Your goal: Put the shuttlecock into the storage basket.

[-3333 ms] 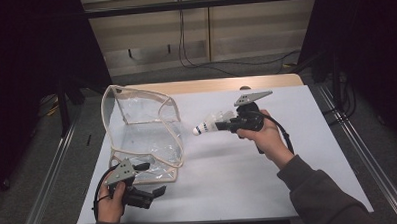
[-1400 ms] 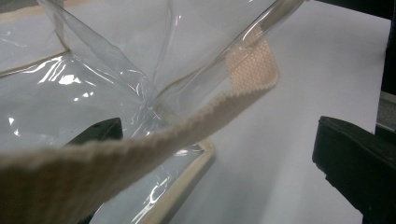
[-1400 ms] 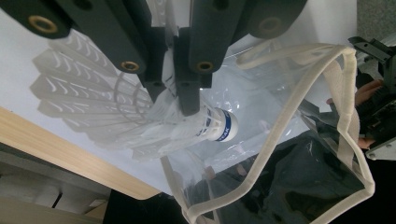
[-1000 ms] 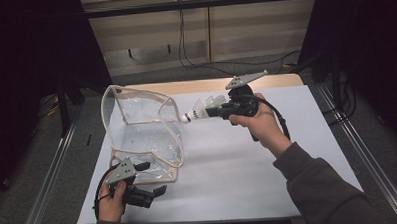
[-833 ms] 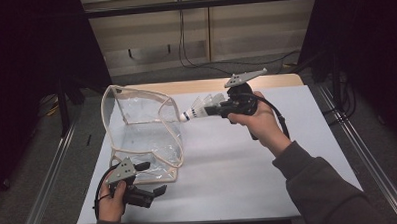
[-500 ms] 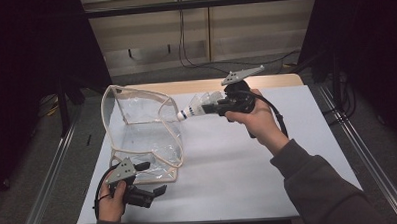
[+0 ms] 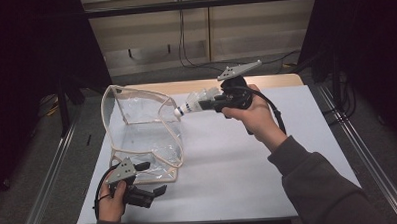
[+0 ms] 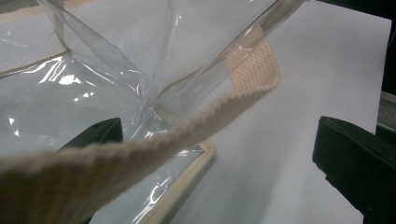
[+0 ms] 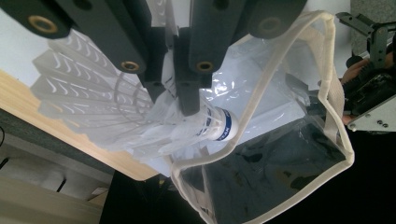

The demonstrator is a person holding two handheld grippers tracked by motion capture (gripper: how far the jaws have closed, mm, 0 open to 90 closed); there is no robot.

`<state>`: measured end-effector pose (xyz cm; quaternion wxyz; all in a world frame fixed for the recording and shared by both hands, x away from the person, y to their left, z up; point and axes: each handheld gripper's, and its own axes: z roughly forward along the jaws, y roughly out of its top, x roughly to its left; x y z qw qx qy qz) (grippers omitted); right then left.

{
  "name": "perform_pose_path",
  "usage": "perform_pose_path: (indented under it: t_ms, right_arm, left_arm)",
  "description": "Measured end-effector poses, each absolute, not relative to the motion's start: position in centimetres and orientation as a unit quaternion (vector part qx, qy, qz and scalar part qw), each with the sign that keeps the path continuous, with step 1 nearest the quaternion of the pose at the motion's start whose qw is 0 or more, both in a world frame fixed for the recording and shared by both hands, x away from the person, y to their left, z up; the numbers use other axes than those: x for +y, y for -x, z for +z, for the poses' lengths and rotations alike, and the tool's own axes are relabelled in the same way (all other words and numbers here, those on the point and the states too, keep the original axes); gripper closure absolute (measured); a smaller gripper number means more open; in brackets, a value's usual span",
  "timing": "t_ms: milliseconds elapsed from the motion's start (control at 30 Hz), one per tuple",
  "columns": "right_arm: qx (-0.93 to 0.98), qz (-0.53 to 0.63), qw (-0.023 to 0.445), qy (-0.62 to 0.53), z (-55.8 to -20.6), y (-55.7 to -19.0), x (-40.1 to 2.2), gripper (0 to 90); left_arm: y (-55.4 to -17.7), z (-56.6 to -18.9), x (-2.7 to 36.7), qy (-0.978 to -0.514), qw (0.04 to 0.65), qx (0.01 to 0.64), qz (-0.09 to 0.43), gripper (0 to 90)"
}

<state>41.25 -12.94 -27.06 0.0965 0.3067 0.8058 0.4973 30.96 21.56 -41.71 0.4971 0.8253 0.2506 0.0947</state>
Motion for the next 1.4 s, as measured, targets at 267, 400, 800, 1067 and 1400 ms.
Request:
perform_pose_path:
  t_ms: [267,400,800,1067,1400]
  right_arm:
    - [0.806,0.497,0.102,-0.304,-26.3,-41.3,-12.4,87.9]
    - [0.805,0.5,0.101,-0.303,-26.2,-41.3,-12.0,87.9]
    - [0.805,0.504,0.1,-0.296,-25.6,-41.2,-10.8,87.9]
    - [0.806,0.504,0.101,-0.294,-25.2,-41.3,-10.3,87.9]
    - [0.804,0.507,0.1,-0.294,-24.8,-41.4,-9.5,87.8]
  left_arm:
    - [-31.0,-41.7,21.6,-0.825,0.498,0.249,0.095,2.5]
    - [-31.0,-41.7,21.6,-0.825,0.498,0.25,0.094,2.5]
    - [-30.9,-41.7,21.6,-0.825,0.498,0.25,0.093,2.5]
    - [-31.0,-41.7,21.6,-0.826,0.497,0.249,0.095,2.5]
    - [-31.0,-41.7,21.6,-0.825,0.498,0.25,0.091,2.5]
